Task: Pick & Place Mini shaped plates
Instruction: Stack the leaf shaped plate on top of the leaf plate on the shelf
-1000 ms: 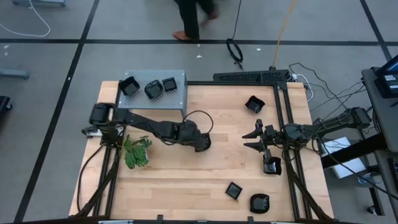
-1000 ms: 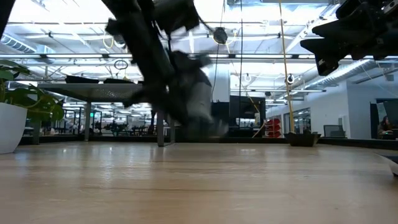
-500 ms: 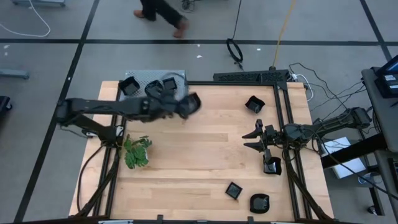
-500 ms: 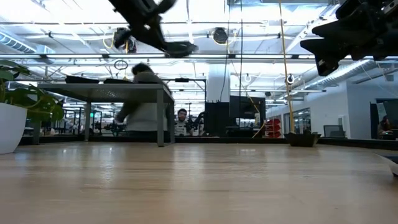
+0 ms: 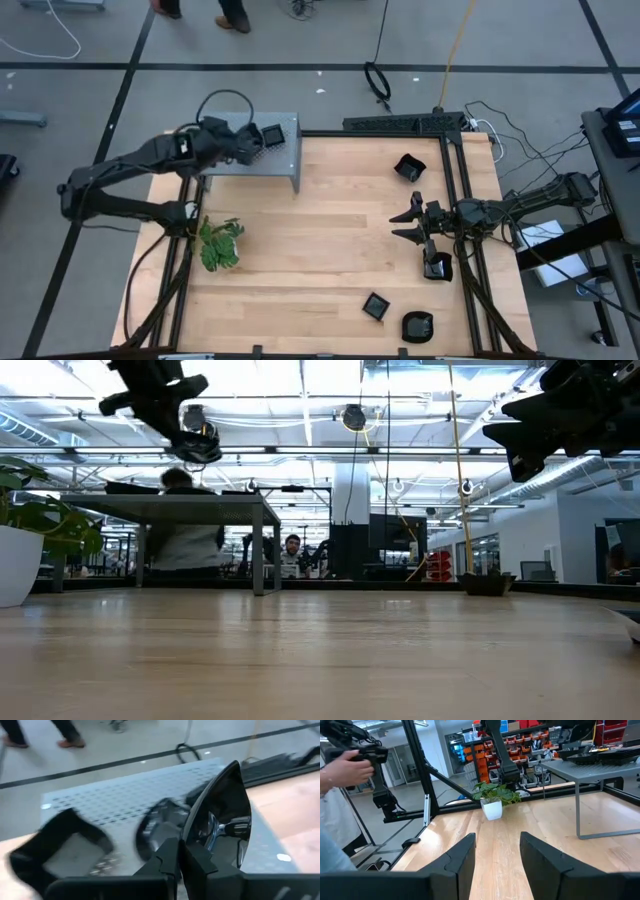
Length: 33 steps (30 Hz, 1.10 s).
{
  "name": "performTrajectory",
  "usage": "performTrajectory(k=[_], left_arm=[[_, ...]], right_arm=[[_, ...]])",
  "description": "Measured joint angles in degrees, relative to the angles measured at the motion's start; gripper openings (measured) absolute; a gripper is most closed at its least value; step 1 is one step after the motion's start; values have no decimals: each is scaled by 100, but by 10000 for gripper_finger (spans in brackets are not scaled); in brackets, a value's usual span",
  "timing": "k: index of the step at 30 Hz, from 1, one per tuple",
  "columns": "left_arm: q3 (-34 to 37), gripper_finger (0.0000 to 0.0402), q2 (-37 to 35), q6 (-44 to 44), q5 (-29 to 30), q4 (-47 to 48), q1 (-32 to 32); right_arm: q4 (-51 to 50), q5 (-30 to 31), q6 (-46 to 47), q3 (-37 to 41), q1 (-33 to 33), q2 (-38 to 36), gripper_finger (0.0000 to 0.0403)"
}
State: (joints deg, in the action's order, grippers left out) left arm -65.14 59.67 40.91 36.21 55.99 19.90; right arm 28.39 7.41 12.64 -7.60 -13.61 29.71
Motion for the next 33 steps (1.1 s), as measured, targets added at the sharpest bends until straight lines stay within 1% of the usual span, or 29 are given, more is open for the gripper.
performTrajectory(k=[4,8,14,16,20,26,33], left_arm=[[2,16,19,-206,-19,178,375],[4,16,177,-400,-21,174,591],[4,17,231,-504,-40,135,888],[4,17,239,-524,-172,116,966],[4,17,341,-449,-489,15,1091],[4,17,524,-302,-540,-276,1220],[4,17,709,-159,-730,-256,1288]], right_arm=[[1,0,0,0,0,0,141],[1,1,1,0,0,-1,141],[1,-1,-1,0,0,-1,141],[1,-1,0,0,0,-1,141],[1,1,-1,0,0,-1,141],[1,0,0,0,-1,0,141],[4,0,-1,0,0,-1,141]])
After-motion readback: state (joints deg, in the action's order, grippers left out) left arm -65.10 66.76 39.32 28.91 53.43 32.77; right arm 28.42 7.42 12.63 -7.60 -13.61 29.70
